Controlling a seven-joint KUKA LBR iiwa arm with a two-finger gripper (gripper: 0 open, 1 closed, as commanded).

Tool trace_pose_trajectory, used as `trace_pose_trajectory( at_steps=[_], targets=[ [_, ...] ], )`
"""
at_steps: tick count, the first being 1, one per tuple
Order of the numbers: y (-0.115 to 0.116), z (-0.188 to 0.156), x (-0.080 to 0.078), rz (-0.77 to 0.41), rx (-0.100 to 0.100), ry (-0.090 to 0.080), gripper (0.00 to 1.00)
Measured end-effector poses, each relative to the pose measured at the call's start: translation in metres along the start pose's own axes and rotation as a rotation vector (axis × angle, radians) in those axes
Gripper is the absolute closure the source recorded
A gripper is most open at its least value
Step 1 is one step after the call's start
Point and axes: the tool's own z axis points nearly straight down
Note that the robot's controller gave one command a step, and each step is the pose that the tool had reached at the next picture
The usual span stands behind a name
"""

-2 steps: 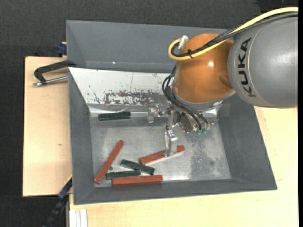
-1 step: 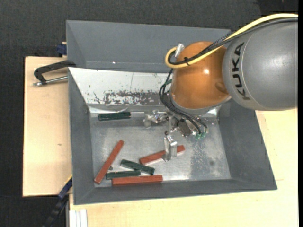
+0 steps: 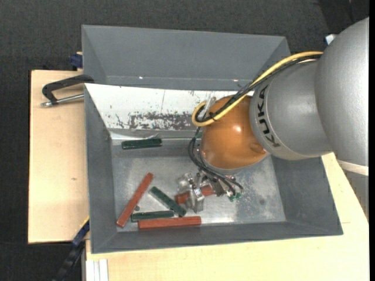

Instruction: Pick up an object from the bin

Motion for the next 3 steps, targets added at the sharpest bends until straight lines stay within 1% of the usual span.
trace_pose_trajectory(
  at_steps=[1, 2, 3],
  targets=[
    [-0.0006, -0.0015, -0.0026, 0.0, 0.002, -0.01, 0.0],
    [-0.0001, -0.0002, -0.0006, 0.0, 0.001, -0.004, 1.0],
    [-0.0002, -0.0002, -0.0006, 0.0, 0.001, -0.004, 1.0]
  ],
)
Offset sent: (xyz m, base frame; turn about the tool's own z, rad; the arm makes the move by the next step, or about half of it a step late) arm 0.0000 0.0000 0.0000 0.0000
